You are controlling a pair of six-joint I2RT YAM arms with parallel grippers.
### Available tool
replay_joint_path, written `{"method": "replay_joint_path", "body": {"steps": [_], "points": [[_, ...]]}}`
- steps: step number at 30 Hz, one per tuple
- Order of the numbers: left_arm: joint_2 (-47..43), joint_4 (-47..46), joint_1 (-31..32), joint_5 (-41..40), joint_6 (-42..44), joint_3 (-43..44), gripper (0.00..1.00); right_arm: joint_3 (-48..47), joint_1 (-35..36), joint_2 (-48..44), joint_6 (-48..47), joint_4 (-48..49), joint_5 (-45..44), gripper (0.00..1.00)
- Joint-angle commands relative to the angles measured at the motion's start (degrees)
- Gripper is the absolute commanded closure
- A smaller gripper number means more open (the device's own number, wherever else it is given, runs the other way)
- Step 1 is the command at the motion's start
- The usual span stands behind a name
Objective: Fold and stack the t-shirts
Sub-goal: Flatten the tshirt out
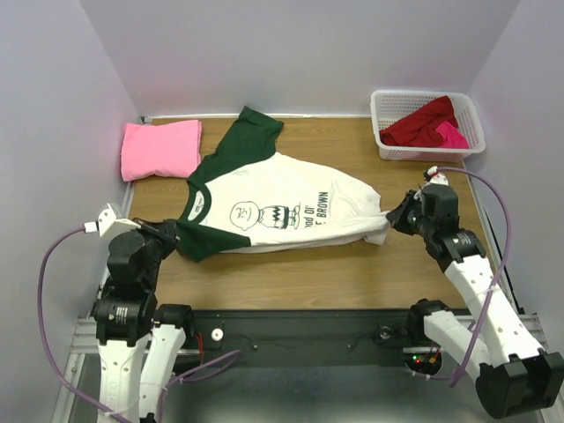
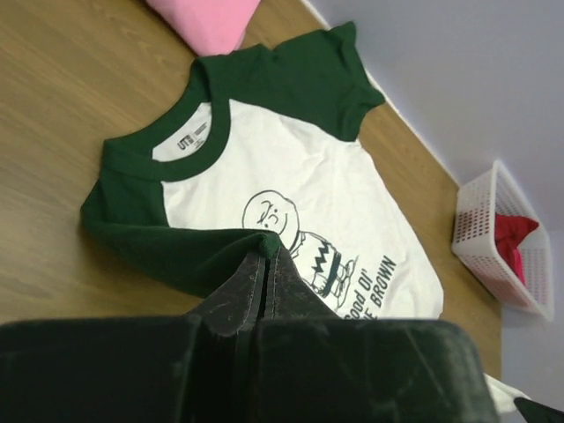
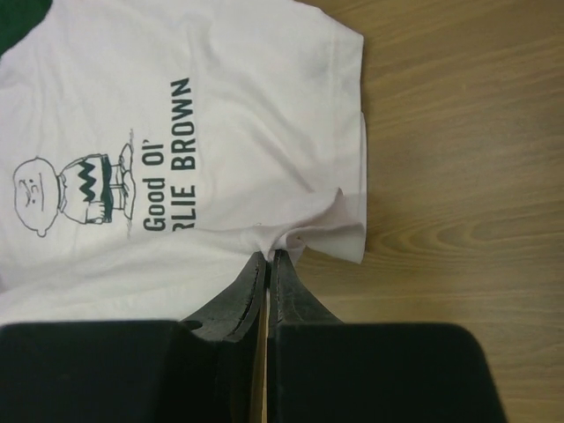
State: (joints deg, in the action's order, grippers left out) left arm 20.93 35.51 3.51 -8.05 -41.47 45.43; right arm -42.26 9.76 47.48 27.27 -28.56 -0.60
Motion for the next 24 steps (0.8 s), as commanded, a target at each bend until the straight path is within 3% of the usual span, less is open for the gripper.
{"method": "replay_joint_path", "body": {"steps": [1, 5, 9, 13, 17, 22, 24], "points": [[0.96, -1.31, 0.18, -2.93, -0.28, 0.71, 1.00, -2.12, -0.35, 0.42, -0.37, -1.15, -3.09, 0.99], [3.67, -5.35, 0.27, -3.02, 0.34, 0.97, 1.00, -5.80, -0.35, 6.28, -2.39, -0.89, -5.02, 0.99], [12.52, -12.99, 1.06, -2.06, -0.01, 4.47, 1.00, -18.09, -0.27, 18.23, -6.43, 0.42, -6.26, 0.99], [18.79, -13.45, 0.98, -4.85, 2.79, 13.35, 1.00, -41.86, -0.27, 28.88, -10.12, 1.04, -0.38, 0.99], [19.33, -10.82, 1.06, -10.82, 6.05, 23.97, 1.00, -53.78, -0.35, 29.88, -14.07, 5.76, 5.34, 0.99], [16.26, -8.18, 1.06, -13.13, 5.97, 25.42, 1.00, -46.36, -0.35, 23.54, -16.72, 8.61, 5.53, 0.99], [14.07, -6.51, 1.15, -10.16, 4.74, 22.08, 1.00, -37.31, -0.27, 19.26, -16.72, 8.60, 3.51, 0.99]]}}
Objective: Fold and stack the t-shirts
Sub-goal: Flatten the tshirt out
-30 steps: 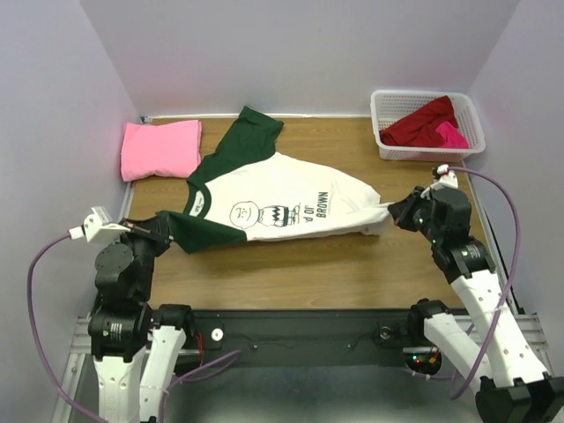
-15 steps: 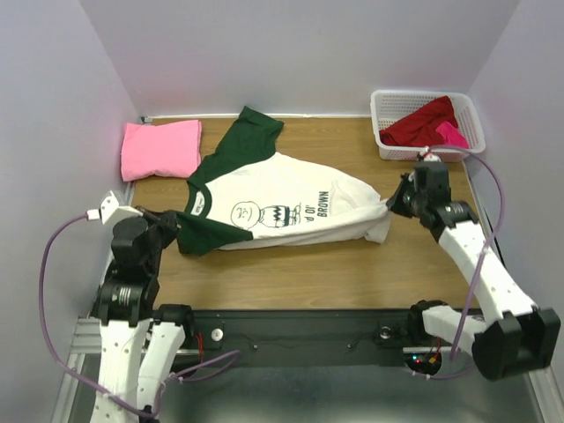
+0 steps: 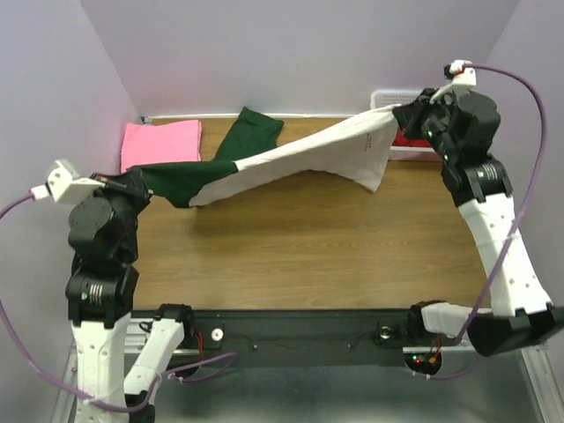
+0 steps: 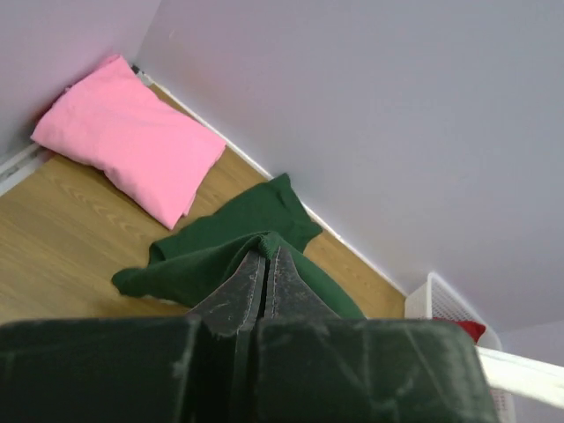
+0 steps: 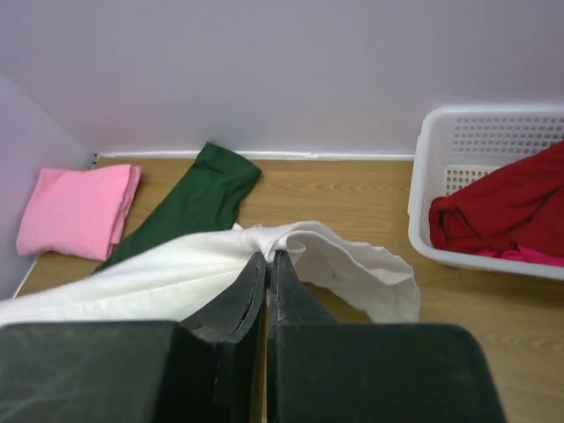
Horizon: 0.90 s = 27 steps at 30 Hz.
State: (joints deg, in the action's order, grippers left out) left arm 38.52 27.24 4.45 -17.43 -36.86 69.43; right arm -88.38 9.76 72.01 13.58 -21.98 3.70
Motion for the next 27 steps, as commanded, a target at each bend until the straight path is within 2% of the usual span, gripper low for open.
{"method": "replay_joint_path", "body": {"steps": [1, 3, 7, 12, 19, 27], "points": [[-4.24, 2.54, 0.30, 0.11, -0.49, -3.32, 1.00, 11.80, -0.35, -6.78, -2.86, 1.94, -1.59, 0.99], [-6.86, 5.62, 0.47, 1.43, -1.72, -6.75, 1.00, 21.26, -0.27, -10.73, -1.72, 1.85, -2.91, 0.99], [-11.62, 10.28, 0.74, 1.62, -2.95, -8.87, 1.00, 32.71, -0.27, -23.01, 1.96, -0.86, -2.30, 0.99], [-15.75, 15.02, 0.83, -2.69, -3.30, -7.29, 1.00, 39.06, -0.35, -33.31, 7.59, -9.46, -3.35, 0.99], [-17.17, 18.45, 0.82, -2.09, -5.14, -10.01, 1.00, 45.39, -0.27, -35.36, 21.28, -20.11, 2.09, 0.99], [-17.52, 19.52, 0.83, -1.64, -6.30, -13.97, 1.00, 49.35, -0.35, -33.87, 24.82, -28.21, 1.83, 0.99]]}}
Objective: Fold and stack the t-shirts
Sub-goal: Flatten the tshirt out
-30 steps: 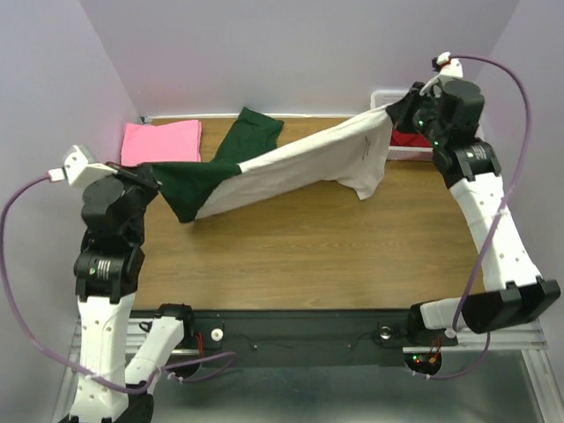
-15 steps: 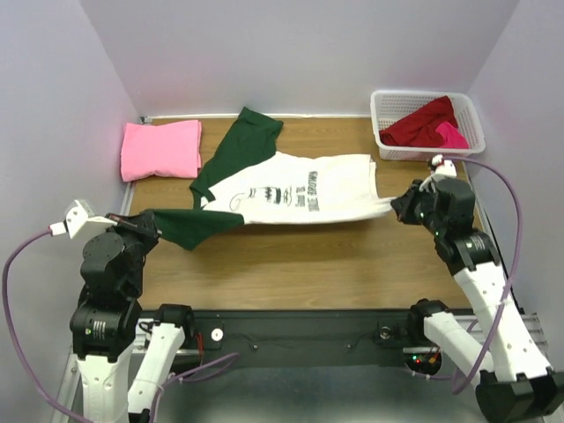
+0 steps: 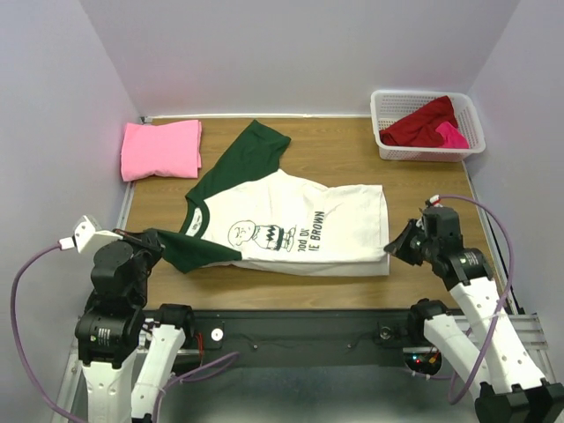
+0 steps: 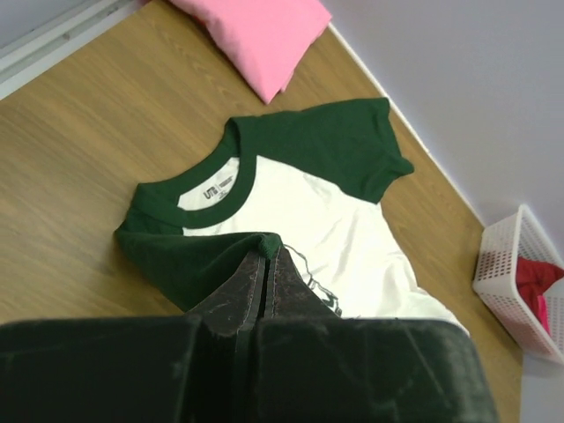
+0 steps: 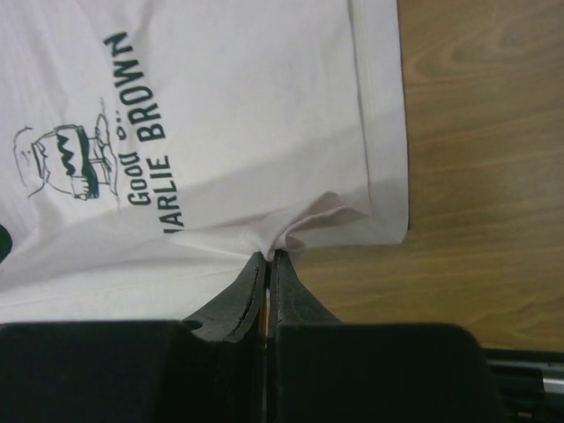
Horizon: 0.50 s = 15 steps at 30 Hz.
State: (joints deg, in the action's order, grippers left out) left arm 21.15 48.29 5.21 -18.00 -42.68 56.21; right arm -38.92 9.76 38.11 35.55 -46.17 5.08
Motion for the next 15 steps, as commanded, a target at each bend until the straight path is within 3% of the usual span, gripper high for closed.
{"method": "replay_joint_path", "body": {"steps": [1, 8, 15], "points": [[0.21, -2.14, 0.06, -0.73, -0.30, -1.01, 1.00, -0.02, -0.35, 0.38, 3.03, -4.27, -0.07, 0.99], [4.77, -9.18, 0.06, 2.52, 1.37, -2.24, 1.00, -2.04, -0.27, 2.05, 2.94, -3.84, -3.31, 0.99], [20.21, -20.41, 0.15, 11.40, 5.14, -8.91, 1.00, 0.76, -0.27, 16.17, 4.26, 5.54, -0.87, 0.99]]}}
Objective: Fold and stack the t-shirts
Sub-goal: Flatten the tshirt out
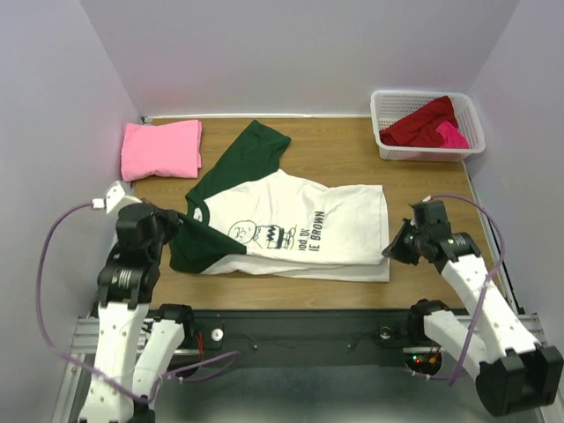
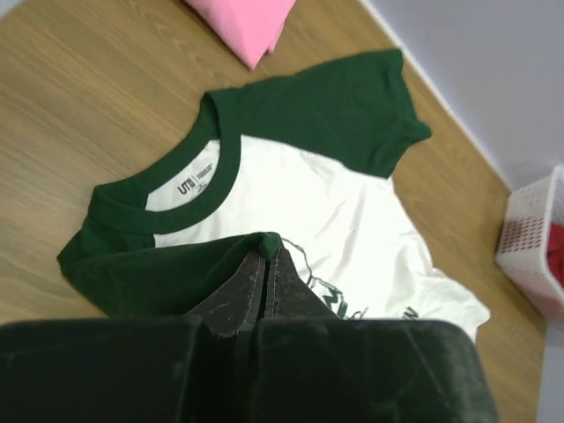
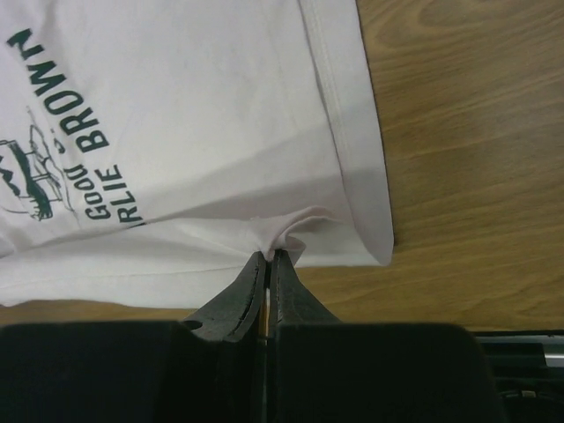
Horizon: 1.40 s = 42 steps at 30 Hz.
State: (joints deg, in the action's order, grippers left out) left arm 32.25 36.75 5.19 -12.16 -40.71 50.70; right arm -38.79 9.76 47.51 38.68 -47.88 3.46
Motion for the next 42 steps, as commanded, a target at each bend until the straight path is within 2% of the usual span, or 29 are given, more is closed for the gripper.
{"method": "replay_joint_path", "body": {"steps": [1, 8, 17, 20, 23, 28, 32, 35, 38, 41, 42], "points": [[11.32, -9.76, 0.17, 7.57, 3.53, -3.85, 1.00, 0.81, -0.27, 8.46, 1.05, 8.32, 1.28, 0.99], [30.21, -16.52, 0.08, 11.90, 6.25, -5.61, 1.00, -0.67, -0.35, 21.29, -1.14, 15.43, 0.76, 0.99], [48.50, -25.06, -0.01, 17.35, 5.82, -4.21, 1.00, -7.35, -0.35, 39.05, -3.60, 21.76, -1.96, 0.99], [57.19, -26.38, -0.27, 18.31, 6.25, 1.05, 1.00, -12.09, -0.27, 45.73, -4.74, 23.35, -2.67, 0.99], [61.78, -26.64, -1.32, 18.93, 6.34, 5.36, 1.00, -18.41, -0.44, 52.84, -5.63, 24.58, -4.50, 0.99], [69.43, -23.75, -4.04, 19.28, 7.13, 19.24, 1.00, -31.77, -0.97, 61.82, -7.73, 24.85, -4.87, 0.99], [69.88, -19.10, -6.23, 18.58, 8.28, 29.44, 1.00, -42.31, -1.14, 61.31, -9.32, 24.41, -4.96, 0.99], [65.94, -16.89, -7.03, 18.49, 8.19, 33.67, 1.00, -44.62, -1.23, 57.72, -10.28, 23.36, -4.69, 0.99], [57.07, -15.14, -7.48, 16.92, 7.23, 32.37, 1.00, -43.14, -1.32, 49.72, -11.69, 21.95, -5.31, 0.99], [44.51, -14.17, -7.48, 12.71, 5.13, 26.67, 1.00, -37.00, -1.41, 39.47, -12.92, 20.81, -6.27, 0.99], [37.43, -13.73, -7.48, 10.52, 4.42, 22.38, 1.00, -32.63, -1.32, 36.29, -12.75, 20.55, -6.19, 0.99]]}}
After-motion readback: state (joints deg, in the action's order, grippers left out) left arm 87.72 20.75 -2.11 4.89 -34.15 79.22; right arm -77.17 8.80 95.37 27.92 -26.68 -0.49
